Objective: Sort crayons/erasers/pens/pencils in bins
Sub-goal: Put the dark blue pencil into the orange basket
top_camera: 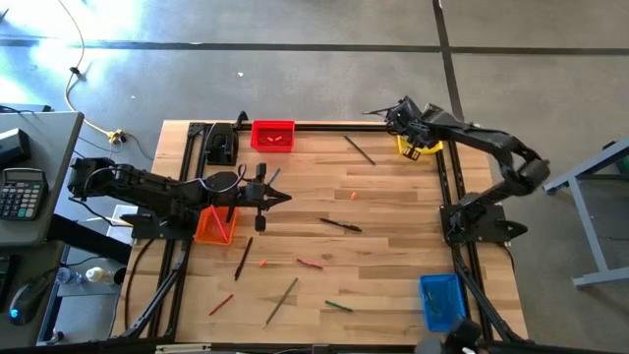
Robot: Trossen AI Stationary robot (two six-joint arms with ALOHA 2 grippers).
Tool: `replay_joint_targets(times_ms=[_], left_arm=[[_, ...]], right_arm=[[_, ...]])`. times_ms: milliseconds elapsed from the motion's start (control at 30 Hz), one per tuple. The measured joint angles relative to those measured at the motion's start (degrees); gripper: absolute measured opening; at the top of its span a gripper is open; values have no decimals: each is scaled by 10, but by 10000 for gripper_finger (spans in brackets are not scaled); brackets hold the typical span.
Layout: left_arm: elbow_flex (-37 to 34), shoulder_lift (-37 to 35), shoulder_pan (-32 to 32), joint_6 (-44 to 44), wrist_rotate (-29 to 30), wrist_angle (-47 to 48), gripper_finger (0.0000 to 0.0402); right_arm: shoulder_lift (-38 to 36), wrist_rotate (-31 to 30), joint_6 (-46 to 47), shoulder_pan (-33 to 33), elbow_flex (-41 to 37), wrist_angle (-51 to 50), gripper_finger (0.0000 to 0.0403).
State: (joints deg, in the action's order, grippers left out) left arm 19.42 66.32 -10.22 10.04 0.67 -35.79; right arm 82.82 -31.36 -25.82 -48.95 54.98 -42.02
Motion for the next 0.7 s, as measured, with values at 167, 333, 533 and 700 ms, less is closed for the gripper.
replay_joint_targets(times_ms=[167, 333, 533, 700], left_arm=[[0, 0, 2, 0, -4, 0, 0], [0, 0, 2, 0, -5, 1, 1], [0, 0, 2, -4, -15, 11, 1], [0, 0, 2, -4, -15, 14, 1]], right_arm=[[-102, 100, 40, 28, 0, 3, 85], [-180, 292, 121, 49, 0, 20, 37], [-197, 362, 153, 104, 0, 77, 3], [-197, 364, 128, 158, -28, 187, 2]])
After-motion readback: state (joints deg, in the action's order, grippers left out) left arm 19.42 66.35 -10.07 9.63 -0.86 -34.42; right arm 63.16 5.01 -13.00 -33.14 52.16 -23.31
